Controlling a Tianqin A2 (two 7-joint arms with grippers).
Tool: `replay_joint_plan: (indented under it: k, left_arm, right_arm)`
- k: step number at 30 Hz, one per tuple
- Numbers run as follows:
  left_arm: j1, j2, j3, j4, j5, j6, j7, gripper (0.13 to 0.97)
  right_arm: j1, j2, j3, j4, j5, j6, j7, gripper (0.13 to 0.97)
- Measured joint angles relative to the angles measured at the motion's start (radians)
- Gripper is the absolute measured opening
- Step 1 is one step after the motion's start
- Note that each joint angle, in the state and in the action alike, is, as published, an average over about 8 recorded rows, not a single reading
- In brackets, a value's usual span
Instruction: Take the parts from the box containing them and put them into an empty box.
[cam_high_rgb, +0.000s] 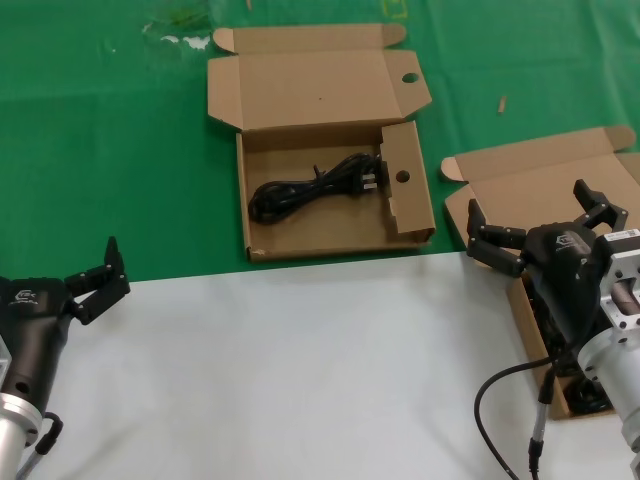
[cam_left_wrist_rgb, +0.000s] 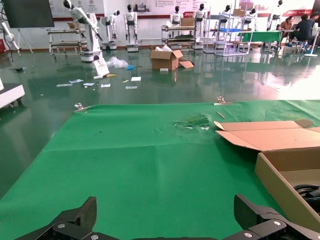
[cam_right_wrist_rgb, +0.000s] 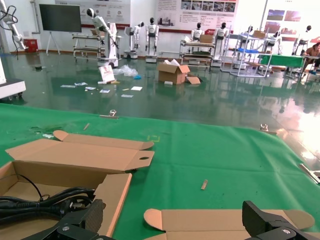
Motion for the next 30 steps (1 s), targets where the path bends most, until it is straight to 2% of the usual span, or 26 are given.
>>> replay_joint_plan:
  k: [30]
  left_arm:
    - [0.0,0.0,0.0,0.0,0.0,0.0,0.0,0.966]
  right_arm:
    - [0.0,0.0,0.0,0.0,0.0,0.0,0.0,0.966]
